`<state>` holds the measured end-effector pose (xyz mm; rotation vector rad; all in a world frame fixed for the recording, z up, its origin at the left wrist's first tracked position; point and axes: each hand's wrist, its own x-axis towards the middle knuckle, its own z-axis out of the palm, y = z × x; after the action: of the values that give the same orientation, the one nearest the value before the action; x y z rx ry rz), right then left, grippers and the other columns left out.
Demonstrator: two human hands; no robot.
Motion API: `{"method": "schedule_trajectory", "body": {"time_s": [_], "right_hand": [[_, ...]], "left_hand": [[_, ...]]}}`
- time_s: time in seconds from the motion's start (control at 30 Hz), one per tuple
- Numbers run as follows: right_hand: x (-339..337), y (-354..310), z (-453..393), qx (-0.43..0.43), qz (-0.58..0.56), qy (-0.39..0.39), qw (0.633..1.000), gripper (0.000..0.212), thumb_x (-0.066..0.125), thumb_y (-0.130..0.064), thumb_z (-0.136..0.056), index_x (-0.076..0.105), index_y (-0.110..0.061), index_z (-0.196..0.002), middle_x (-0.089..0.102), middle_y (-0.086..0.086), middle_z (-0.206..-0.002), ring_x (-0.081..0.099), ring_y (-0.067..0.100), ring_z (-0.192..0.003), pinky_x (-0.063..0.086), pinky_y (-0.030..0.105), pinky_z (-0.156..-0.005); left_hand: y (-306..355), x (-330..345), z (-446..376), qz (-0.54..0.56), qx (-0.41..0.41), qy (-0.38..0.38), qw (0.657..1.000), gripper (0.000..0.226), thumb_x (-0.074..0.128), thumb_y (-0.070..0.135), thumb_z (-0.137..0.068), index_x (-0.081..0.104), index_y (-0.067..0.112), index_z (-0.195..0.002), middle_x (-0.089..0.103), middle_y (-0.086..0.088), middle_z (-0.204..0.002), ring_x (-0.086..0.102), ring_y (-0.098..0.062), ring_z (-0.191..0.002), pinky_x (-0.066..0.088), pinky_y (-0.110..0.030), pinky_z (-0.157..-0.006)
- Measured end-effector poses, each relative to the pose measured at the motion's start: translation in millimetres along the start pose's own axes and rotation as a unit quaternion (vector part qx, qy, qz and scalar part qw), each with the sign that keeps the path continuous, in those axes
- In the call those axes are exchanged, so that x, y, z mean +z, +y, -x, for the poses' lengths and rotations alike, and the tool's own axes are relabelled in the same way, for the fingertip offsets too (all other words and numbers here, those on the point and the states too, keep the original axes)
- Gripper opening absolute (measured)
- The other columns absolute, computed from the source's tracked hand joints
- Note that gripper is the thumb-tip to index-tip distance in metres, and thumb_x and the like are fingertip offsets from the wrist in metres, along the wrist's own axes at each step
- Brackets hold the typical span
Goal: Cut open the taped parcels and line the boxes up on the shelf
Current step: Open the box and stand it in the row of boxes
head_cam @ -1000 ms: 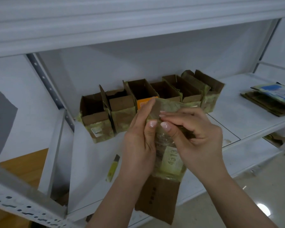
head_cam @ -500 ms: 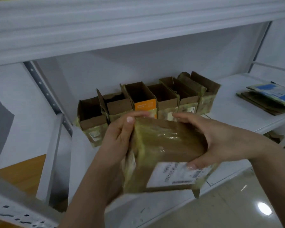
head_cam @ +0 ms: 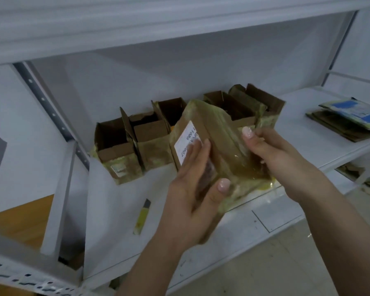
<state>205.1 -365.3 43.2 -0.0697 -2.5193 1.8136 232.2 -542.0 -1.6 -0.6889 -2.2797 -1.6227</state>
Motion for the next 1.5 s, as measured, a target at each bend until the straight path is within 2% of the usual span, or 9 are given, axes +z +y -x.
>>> {"method": "schedule_trajectory", "body": {"time_s": [0.07,0.17,0.27,0.43,0.57,0.8,1.07,1.27,1.5], "right_hand": [[0.8,-0.1,4.8,-0.049,-0.029,-0.010,0.998,0.048,0.053,-0.069,-0.070,0.066,-0.031,-0.097,0.068,0.005,-0.101,0.065,0.022,-0.098,0.049,0.046,-0.097],[6.0,-1.8,11.1,-0.125,-0.010,-0.009,0.992,0.036,0.056,-0.062,-0.076,0.070,-0.037,-0.099,0.069,-0.013,-0.101,0.063,0.006,-0.099,0.051,0.032,-0.088],[12.7,-4.5,16.0,-0.168,0.002,0.003,0.986,0.053,0.061,-0.065,-0.069,0.070,-0.035,-0.112,0.068,-0.024,-0.103,0.061,-0.007,-0.100,0.053,0.017,-0.075],[21.1,-4.1,18.8,-0.194,0.010,0.033,0.980,0.064,0.064,-0.060,-0.067,0.067,-0.029,-0.124,0.068,-0.022,-0.112,0.062,-0.007,-0.105,0.057,0.023,-0.084],[25.2,-2.7,23.0,-0.213,-0.016,0.072,0.974,0.057,0.066,-0.055,-0.070,0.067,-0.032,-0.122,0.068,-0.024,-0.111,0.063,-0.005,-0.102,0.056,0.016,-0.077],[27.4,-5.3,27.8,-0.233,-0.099,0.108,0.961,0.034,0.071,-0.038,-0.070,0.072,-0.032,-0.104,0.069,-0.027,-0.104,0.068,-0.003,-0.091,0.052,0.008,-0.070],[27.3,-2.4,31.5,-0.248,-0.150,0.089,0.953,0.029,0.067,-0.026,-0.078,0.070,-0.026,-0.107,0.070,-0.022,-0.106,0.069,-0.002,-0.095,0.054,0.011,-0.073],[22.4,-2.8,28.0,-0.242,-0.162,0.106,0.951,0.025,0.067,-0.028,-0.079,0.071,-0.029,-0.103,0.075,-0.017,-0.093,0.071,0.001,-0.087,0.054,0.012,-0.070],[17.9,-5.3,29.4,-0.243,-0.166,0.084,0.952,0.022,0.069,-0.029,-0.079,0.074,-0.031,-0.100,0.076,-0.012,-0.092,0.073,0.007,-0.085,0.056,0.016,-0.069]], "left_hand": [[2.8,-6.9,-2.5,0.059,-0.023,0.004,0.998,0.093,0.044,0.076,-0.083,0.026,0.017,-0.153,0.040,0.002,-0.154,0.037,-0.010,-0.142,0.039,-0.040,-0.112],[4.2,-12.9,-3.9,0.091,-0.033,0.029,0.995,0.095,0.049,0.076,-0.080,0.028,0.020,-0.153,0.059,0.016,-0.135,0.055,-0.002,-0.124,0.051,-0.022,-0.095],[8.5,-15.9,-5.7,0.126,-0.032,0.051,0.990,0.089,0.049,0.075,-0.081,0.039,0.018,-0.149,0.066,0.014,-0.123,0.062,-0.003,-0.113,0.053,-0.015,-0.082],[13.9,-12.5,-8.8,0.143,-0.045,0.095,0.984,0.055,0.062,0.047,-0.089,0.054,0.021,-0.137,0.071,0.011,-0.112,0.067,-0.005,-0.104,0.055,-0.016,-0.076],[11.3,-11.5,-10.7,0.120,-0.053,0.126,0.983,0.053,0.059,0.042,-0.090,0.054,0.019,-0.138,0.072,0.015,-0.108,0.068,-0.001,-0.100,0.055,-0.015,-0.074],[10.4,-11.8,-10.6,0.079,-0.061,0.143,0.985,0.075,0.053,0.058,-0.085,0.040,0.021,-0.149,0.068,0.014,-0.120,0.063,0.000,-0.111,0.057,-0.028,-0.088],[12.6,-14.5,-10.6,0.056,-0.040,0.128,0.989,0.071,0.046,0.055,-0.091,0.034,0.020,-0.152,0.062,0.028,-0.122,0.059,0.009,-0.111,0.051,-0.011,-0.084],[16.3,-20.6,-6.6,0.025,-0.055,0.079,0.995,0.087,0.028,0.086,-0.079,0.022,0.040,-0.152,0.043,0.010,-0.151,0.038,0.000,-0.138,0.041,-0.035,-0.111],[15.6,-16.6,-7.2,-0.066,-0.044,0.121,0.989,0.068,0.011,0.075,-0.089,0.026,0.047,-0.149,0.036,0.018,-0.153,0.032,-0.007,-0.142,0.035,-0.041,-0.113]]}}
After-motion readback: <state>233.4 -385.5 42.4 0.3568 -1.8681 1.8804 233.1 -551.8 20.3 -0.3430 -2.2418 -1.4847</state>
